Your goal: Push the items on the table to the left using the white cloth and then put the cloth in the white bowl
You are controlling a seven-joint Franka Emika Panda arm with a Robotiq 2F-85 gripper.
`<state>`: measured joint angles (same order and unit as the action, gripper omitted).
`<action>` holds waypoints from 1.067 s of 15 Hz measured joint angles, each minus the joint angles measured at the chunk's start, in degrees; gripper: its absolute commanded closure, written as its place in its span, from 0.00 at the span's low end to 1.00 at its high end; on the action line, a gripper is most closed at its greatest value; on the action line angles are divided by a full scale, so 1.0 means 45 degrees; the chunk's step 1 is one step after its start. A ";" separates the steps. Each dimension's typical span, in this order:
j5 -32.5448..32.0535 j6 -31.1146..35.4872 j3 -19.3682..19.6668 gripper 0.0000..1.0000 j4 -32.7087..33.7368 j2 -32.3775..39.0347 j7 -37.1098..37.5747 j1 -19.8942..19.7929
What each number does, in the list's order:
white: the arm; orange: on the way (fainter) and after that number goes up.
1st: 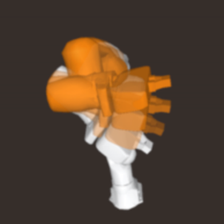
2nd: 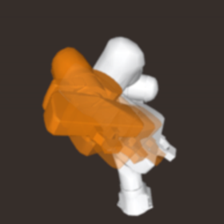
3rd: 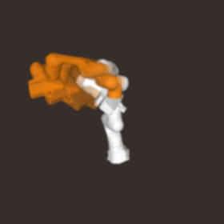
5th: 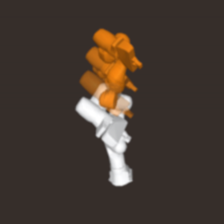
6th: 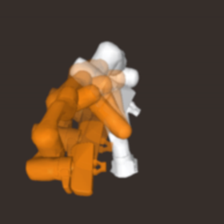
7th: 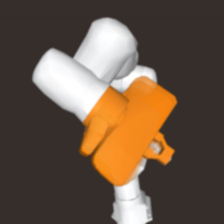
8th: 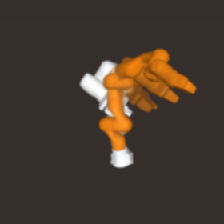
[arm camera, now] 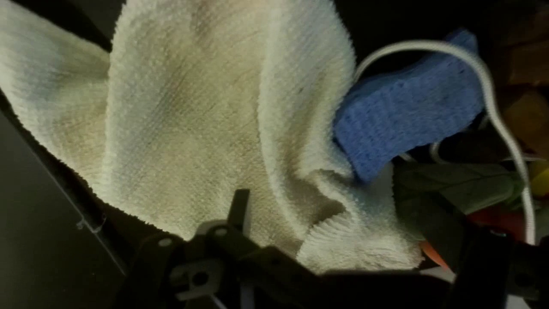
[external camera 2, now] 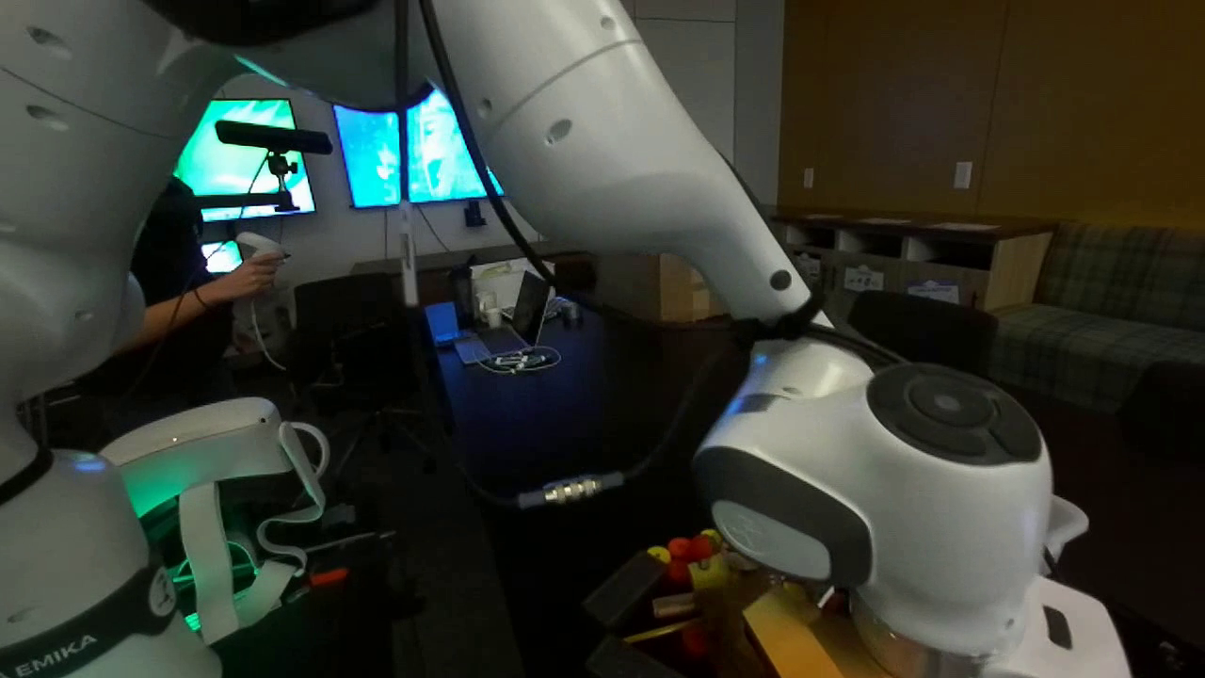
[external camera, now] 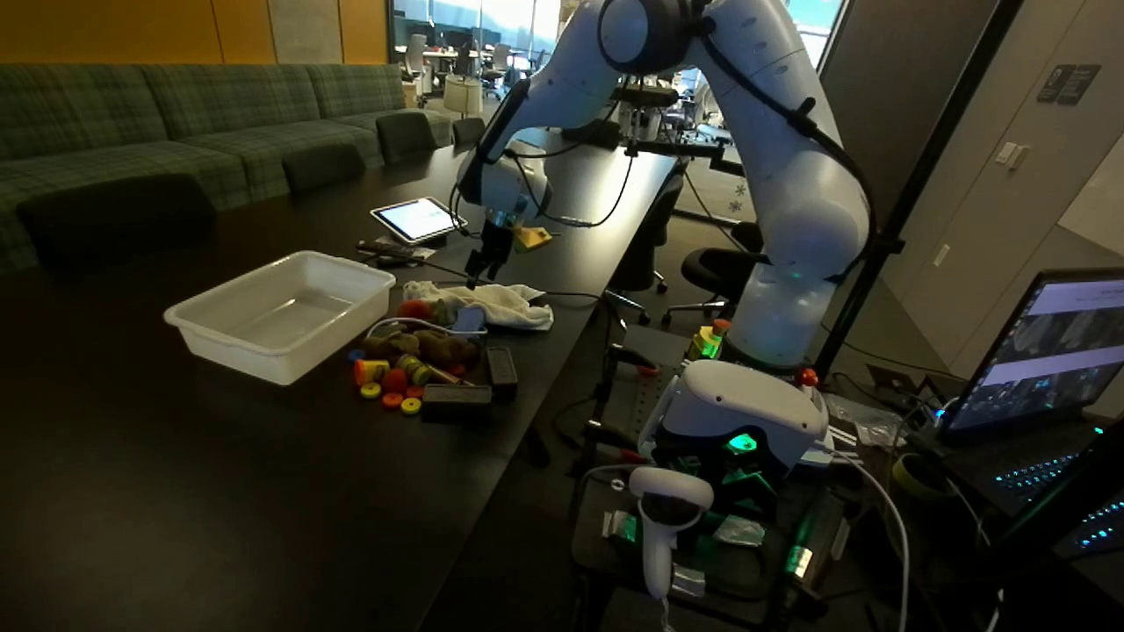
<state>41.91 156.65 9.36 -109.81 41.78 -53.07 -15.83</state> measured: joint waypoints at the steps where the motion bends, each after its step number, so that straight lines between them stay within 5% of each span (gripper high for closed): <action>1: -0.0305 0.0006 -0.0369 0.00 0.0637 0.0522 0.0128 -0.0538; 6: -0.2391 -0.0007 -0.1311 0.00 0.2883 0.2549 0.1238 -0.2093; 14: -0.5847 0.0065 -0.1580 0.00 0.4299 0.4016 0.3654 -0.2369; 16: -0.6455 0.0065 -0.1580 0.27 0.4528 0.4171 0.4193 -0.2369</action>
<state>12.86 156.94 2.25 -89.43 60.55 -34.20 -26.49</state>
